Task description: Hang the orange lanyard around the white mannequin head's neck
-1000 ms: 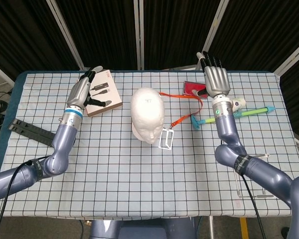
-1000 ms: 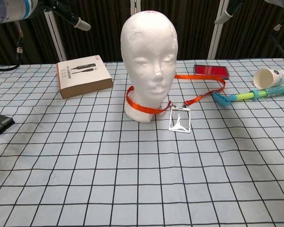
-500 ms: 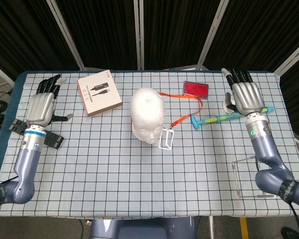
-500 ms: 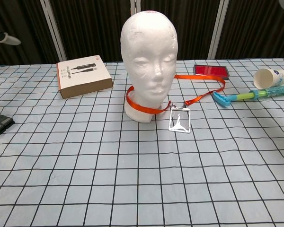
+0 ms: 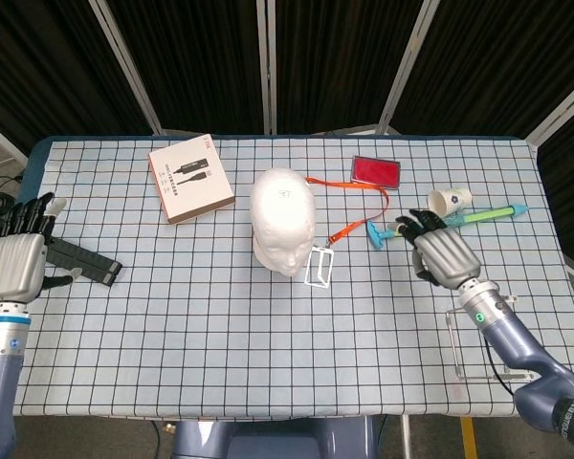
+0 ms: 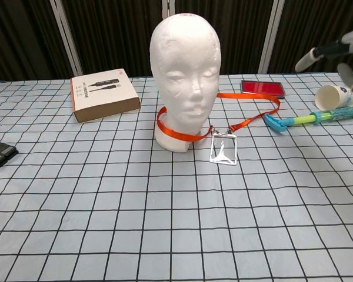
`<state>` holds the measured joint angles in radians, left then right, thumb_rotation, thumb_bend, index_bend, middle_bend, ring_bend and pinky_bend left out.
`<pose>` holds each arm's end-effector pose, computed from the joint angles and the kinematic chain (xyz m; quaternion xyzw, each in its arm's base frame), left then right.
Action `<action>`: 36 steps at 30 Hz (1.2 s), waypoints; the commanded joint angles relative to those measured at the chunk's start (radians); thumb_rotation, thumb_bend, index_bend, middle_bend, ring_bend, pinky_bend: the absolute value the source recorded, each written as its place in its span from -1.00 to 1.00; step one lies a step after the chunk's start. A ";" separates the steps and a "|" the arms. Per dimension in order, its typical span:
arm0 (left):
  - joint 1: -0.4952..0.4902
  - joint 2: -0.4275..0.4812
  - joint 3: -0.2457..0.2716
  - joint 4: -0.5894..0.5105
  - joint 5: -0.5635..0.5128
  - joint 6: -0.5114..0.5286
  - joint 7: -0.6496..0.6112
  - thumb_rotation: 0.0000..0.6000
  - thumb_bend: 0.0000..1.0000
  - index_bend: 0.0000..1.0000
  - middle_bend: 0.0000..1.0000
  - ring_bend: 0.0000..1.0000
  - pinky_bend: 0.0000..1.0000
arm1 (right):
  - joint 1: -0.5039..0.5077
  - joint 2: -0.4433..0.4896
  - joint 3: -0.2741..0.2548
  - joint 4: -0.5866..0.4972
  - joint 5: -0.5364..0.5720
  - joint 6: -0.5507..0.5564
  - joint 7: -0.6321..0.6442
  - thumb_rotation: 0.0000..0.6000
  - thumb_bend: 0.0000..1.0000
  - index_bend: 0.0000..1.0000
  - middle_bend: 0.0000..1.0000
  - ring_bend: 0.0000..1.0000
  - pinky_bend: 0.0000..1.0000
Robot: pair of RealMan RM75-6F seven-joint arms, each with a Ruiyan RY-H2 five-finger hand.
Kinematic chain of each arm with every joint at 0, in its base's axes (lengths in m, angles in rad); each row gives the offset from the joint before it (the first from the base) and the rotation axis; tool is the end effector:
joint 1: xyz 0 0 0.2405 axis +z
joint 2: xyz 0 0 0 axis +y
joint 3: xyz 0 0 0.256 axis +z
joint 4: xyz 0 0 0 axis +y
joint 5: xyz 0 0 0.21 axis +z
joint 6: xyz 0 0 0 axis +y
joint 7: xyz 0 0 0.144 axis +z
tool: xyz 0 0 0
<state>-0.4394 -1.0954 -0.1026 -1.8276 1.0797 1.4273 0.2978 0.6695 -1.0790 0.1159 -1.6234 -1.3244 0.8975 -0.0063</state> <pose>-0.2411 0.2787 0.1597 -0.5816 -0.3750 -0.3775 0.6153 -0.2021 -0.3426 0.1146 0.7535 -0.3653 0.3419 0.4266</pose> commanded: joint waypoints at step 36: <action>0.107 -0.037 -0.003 0.108 0.093 -0.048 -0.077 1.00 -1.00 -1.00 -1.00 -1.00 -1.00 | 0.099 -0.483 -0.014 0.234 0.103 -0.140 -0.123 1.00 1.00 -0.51 -0.59 -0.73 -0.58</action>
<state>-0.3333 -1.1321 -0.1054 -1.7202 1.1720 1.3802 0.2201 0.7677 -1.5611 0.1023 -1.3897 -1.2221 0.7587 -0.1281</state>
